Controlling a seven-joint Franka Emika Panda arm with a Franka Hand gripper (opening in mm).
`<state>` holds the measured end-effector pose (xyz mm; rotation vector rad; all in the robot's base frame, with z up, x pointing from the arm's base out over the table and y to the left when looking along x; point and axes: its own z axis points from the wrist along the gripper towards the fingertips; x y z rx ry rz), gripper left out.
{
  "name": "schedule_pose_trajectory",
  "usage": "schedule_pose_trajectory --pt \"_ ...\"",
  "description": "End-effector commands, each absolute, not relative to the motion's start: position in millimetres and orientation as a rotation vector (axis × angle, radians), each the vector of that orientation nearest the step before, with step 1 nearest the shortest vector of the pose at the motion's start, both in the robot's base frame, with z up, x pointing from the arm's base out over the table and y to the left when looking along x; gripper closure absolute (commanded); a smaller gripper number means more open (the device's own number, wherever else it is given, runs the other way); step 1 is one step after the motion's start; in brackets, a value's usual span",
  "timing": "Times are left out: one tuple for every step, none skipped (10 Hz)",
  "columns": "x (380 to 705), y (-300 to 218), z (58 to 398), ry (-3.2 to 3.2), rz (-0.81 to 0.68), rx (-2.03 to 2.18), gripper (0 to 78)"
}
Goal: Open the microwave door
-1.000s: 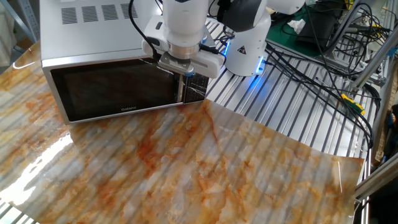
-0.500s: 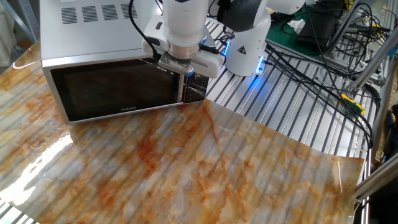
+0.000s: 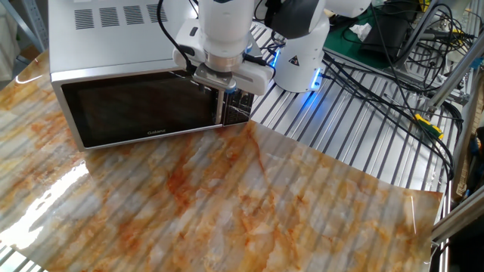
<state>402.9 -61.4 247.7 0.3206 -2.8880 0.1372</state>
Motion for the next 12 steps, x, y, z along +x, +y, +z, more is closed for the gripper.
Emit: schedule_pose_trajectory --pt "402.2 -62.7 247.5 -2.858 0.118 0.291 0.2" --pt "402.0 -62.2 246.9 -2.857 0.113 0.286 0.2" --pt "401.7 -61.7 246.8 -2.857 0.113 0.282 0.2" --pt "401.6 -61.5 246.8 -2.856 0.11 0.278 0.2" --pt "401.5 -61.3 246.8 -2.856 0.106 0.276 0.2" --pt "401.4 -60.6 246.5 -2.856 0.102 0.272 0.2" --pt "401.1 -60.6 246.4 -2.855 0.101 0.27 0.2" --pt "400.5 -60.6 246.2 -2.852 0.101 0.27 0.2" --pt "399.4 -60.2 246.0 -2.847 0.099 0.267 0.2" --pt "398.7 -59.8 245.9 -2.847 0.098 0.264 0.2" --pt "397.2 -58.1 245.3 -2.838 0.099 0.255 0.2" --pt "396.1 -57.8 244.0 -2.834 0.099 0.252 0.2"
